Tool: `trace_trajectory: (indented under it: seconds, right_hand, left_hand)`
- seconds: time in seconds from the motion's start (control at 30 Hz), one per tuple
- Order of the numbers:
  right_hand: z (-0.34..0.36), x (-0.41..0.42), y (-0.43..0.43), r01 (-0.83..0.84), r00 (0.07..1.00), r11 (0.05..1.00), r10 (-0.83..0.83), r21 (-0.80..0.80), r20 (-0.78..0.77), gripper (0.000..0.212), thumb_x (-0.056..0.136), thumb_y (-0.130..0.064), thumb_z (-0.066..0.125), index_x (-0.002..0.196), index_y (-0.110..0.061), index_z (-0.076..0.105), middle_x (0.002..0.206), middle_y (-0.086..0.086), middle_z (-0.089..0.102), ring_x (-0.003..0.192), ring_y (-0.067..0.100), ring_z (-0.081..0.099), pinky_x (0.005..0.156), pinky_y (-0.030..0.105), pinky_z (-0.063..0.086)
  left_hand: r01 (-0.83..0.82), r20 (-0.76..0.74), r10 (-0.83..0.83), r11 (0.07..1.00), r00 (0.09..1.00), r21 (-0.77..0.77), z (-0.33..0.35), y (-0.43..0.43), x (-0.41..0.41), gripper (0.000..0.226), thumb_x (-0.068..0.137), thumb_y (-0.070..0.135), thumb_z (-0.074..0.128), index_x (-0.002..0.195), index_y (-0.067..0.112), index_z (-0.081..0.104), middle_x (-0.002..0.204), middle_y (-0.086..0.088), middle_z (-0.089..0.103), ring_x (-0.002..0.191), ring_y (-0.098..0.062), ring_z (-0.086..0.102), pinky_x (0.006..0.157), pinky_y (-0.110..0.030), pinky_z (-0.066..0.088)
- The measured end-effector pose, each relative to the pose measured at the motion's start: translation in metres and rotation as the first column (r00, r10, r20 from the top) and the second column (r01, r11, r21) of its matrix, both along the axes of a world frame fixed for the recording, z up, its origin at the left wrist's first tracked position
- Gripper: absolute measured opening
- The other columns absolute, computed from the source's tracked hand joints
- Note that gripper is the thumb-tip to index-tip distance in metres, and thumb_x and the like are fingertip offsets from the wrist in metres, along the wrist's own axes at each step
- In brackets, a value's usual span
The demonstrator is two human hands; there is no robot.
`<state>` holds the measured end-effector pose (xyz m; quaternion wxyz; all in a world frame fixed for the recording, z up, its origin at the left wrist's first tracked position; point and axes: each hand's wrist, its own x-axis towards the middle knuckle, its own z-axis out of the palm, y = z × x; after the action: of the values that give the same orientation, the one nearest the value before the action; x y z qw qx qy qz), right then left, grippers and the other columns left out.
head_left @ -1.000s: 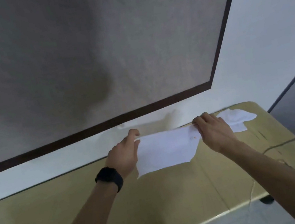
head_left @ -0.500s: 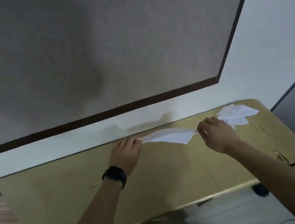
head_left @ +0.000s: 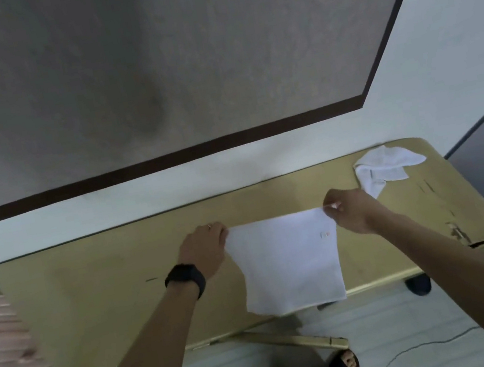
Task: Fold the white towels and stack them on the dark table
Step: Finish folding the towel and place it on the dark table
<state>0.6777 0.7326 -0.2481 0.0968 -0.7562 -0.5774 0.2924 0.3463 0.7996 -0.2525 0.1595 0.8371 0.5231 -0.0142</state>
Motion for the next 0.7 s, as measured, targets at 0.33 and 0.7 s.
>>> trace_trajectory:
  seconds: [0.33,0.7]
  right_hand:
    - [0.011,-0.001,0.04,-0.019,0.998,0.892,-0.009,0.452,0.059,0.011,0.095,-0.024,0.06,0.1,-0.021,0.069,0.093,-0.008,0.062,0.093,0.013,0.057,0.077,0.03,0.044]
    - [-0.072,-0.013,-0.003,-0.237,0.935,0.896,0.315,-0.375,0.162,0.014,0.08,-0.034,0.061,0.087,-0.036,0.073,0.105,-0.011,0.068,0.097,0.016,0.061,0.08,0.031,0.053]
  left_hand:
    - [0.003,0.105,-0.063,0.87,0.992,0.493,0.014,0.055,-0.005,0.036,0.099,0.028,0.036,0.1,0.015,0.07,0.09,-0.004,0.069,0.082,-0.029,0.061,0.072,-0.036,0.046]
    - [0.209,-0.254,-0.214,0.977,0.943,-0.047,-0.084,-0.036,-0.013,0.037,0.104,0.031,0.029,0.111,0.016,0.062,0.114,-0.003,0.061,0.105,-0.023,0.054,0.089,-0.036,0.042]
